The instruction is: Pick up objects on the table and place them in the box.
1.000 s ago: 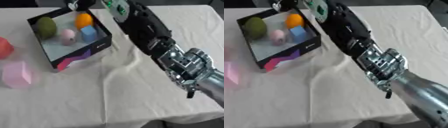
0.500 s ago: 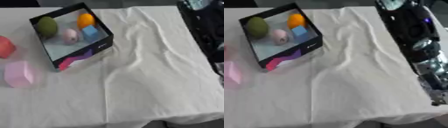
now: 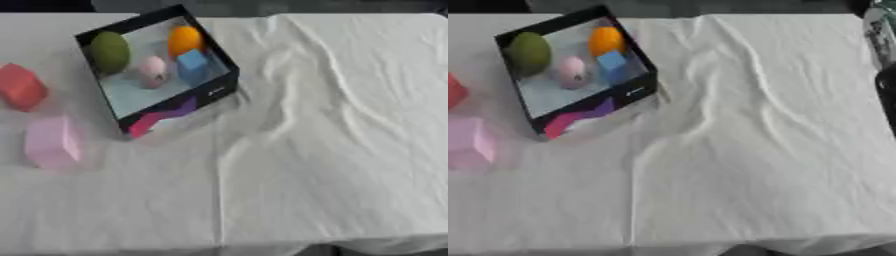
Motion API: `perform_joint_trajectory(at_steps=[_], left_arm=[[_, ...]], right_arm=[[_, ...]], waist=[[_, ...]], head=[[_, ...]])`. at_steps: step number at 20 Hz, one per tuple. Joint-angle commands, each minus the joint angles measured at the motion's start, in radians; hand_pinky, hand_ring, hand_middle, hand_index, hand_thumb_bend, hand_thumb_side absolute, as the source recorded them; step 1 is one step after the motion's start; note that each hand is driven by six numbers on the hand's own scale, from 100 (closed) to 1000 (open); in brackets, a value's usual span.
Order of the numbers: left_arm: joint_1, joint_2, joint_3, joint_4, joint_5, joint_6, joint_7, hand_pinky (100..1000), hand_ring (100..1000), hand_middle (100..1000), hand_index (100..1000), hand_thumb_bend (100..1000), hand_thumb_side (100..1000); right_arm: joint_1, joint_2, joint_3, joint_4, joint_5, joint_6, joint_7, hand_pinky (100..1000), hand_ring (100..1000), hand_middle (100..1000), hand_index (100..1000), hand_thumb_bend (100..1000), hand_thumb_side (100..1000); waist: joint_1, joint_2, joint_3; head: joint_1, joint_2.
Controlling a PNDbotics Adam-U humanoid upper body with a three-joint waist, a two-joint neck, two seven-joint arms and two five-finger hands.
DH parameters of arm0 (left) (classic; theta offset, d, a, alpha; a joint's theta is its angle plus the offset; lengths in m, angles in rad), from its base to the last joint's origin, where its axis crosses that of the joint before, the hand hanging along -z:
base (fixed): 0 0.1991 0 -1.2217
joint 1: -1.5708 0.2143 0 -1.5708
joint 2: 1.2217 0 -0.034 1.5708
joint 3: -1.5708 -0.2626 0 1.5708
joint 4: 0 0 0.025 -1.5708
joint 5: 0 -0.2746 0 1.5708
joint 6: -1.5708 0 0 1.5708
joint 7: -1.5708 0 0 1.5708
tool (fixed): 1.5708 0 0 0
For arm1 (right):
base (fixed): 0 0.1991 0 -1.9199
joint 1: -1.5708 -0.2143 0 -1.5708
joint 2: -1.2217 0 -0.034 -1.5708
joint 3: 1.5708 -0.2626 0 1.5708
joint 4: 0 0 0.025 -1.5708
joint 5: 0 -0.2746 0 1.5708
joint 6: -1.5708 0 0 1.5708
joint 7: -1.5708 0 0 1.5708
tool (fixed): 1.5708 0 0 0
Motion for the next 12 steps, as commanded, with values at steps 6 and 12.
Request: perform_joint_trajectory(at_steps=[6, 12], left_arm=[[-0.025, 0.083, -0.019, -0.055, -0.050, -0.031, -0.059, 933, 908, 830, 806, 100, 603], [-0.076, 0.299, -0.075, -0.048, -0.135, -0.101, -0.196, 937, 925, 847, 833, 100, 488]], right_arm=[[0.106, 0.053, -0.094, -0.004, 0.018, -0.090, -0.085, 913, 793, 680, 888, 100, 549], [0.137, 0.084, -0.123, 0.008, 0.050, -0.094, -0.085, 911, 792, 684, 897, 100, 569]], waist=[[0.035, -0.001, -0.003], [0.059, 0.001, 0.007]], head=[[0.039, -0.021], [0.050, -0.022]])
